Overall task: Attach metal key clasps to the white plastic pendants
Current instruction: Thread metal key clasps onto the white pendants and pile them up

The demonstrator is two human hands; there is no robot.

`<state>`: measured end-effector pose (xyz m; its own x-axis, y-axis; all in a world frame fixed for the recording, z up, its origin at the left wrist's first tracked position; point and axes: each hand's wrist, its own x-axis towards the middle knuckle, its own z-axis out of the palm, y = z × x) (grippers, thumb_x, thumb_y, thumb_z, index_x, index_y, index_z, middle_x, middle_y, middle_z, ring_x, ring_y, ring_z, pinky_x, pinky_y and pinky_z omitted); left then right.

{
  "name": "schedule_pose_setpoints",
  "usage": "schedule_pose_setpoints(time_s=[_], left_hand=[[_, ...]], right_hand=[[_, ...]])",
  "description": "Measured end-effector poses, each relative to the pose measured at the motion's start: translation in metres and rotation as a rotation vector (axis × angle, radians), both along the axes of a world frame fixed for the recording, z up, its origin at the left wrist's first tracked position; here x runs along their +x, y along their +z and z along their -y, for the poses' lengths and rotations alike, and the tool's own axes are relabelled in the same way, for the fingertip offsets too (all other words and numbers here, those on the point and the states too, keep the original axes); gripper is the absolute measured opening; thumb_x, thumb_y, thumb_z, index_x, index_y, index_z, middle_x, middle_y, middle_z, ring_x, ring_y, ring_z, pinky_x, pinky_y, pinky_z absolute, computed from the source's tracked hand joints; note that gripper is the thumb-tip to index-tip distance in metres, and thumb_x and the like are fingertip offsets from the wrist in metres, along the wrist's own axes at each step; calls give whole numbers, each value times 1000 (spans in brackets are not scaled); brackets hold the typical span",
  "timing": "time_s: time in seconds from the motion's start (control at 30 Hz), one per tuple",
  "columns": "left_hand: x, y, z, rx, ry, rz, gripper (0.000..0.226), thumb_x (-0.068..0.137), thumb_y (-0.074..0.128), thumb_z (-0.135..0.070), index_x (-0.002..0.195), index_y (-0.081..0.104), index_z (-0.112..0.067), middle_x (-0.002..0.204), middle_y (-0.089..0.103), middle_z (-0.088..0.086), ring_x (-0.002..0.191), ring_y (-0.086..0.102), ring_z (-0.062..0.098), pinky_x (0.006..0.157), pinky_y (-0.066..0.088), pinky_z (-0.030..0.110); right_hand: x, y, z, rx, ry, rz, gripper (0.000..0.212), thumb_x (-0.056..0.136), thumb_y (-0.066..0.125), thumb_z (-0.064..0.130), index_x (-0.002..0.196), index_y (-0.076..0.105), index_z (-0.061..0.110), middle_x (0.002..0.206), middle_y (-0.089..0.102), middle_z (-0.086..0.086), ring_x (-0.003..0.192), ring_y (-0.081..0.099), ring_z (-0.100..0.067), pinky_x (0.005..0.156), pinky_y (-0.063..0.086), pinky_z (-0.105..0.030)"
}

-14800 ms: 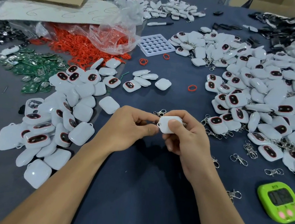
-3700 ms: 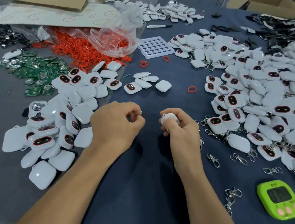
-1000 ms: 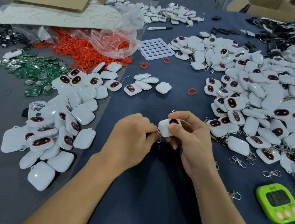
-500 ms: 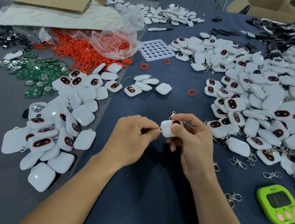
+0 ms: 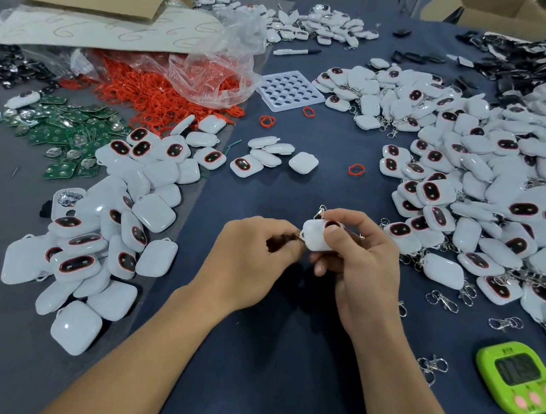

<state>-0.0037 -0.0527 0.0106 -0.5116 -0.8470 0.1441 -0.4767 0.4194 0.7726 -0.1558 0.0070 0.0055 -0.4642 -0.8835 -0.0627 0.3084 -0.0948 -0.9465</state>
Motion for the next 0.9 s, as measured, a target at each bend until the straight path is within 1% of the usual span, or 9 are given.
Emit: schedule_pose_setpoints(time_s=[0.07,0.13,0.23,0.33,0.5,0.63,0.73,0.8,0.9], left_hand=[[0,2,1,101,-10,-62,15,91,61,-31,82,73,-30,63,58,-2,55,46,5,54,39,22],[-1,2,2,140,1,-78,19,86,54,-25,80,72,-24,60,54,3,53,40,6,52,36,24],[-1,2,3,205,34,-137,23,82,52,-28,76,73,-25,53,46,-5,52,37,6,50,32,18],[-1,3,5,220,48,-169,23,87,58,-37,70,72,-32,52,48,-9,52,41,4,51,34,15],[1,-1,2,27,41,-67,29,91,59,-35,70,67,-17,59,55,1,62,49,15,58,39,26],[0,-3,1,-306,20,158,35,93,61,-18,60,49,-15,55,39,-9,64,37,16,61,27,25],[-2,-5,2,-455,5,255,32,89,65,-6,60,55,-14,58,36,-10,62,35,18,65,28,31],[-2,-6,1,-443,5,242,31,94,64,-11,64,55,-15,59,42,-10,62,38,18,67,34,34],[-1,-4,1,-227,17,119,24,97,61,-29,74,63,-24,61,54,-8,68,48,14,66,36,21]], right_hand=[[-1,1,0,-1,16,25,20,99,57,-8,97,73,5,78,72,-14,52,58,-22,45,50,-26],[-1,2,-1,7,37,-6,19,100,58,-5,99,72,6,77,73,-12,53,61,-21,47,51,-26],[1,1,0,13,41,-41,17,101,58,-2,103,71,7,77,75,-13,54,63,-21,48,53,-26],[2,1,0,13,31,-45,16,102,58,-1,105,71,9,78,76,-12,52,61,-19,46,51,-26],[3,-1,-1,20,10,-48,20,100,59,-3,100,74,10,79,74,-9,48,60,-20,42,48,-26],[5,-2,0,31,-1,-104,31,98,61,-4,92,77,21,76,74,-9,48,61,-22,41,47,-27],[6,-3,0,39,1,-128,34,98,61,-4,90,78,25,72,71,-6,46,61,-23,40,47,-27],[4,-1,1,37,0,-93,32,98,60,-4,92,77,22,73,71,-9,45,60,-23,40,46,-27],[1,1,0,25,2,-11,22,101,59,-2,99,74,12,79,73,-14,45,59,-23,40,46,-28]])
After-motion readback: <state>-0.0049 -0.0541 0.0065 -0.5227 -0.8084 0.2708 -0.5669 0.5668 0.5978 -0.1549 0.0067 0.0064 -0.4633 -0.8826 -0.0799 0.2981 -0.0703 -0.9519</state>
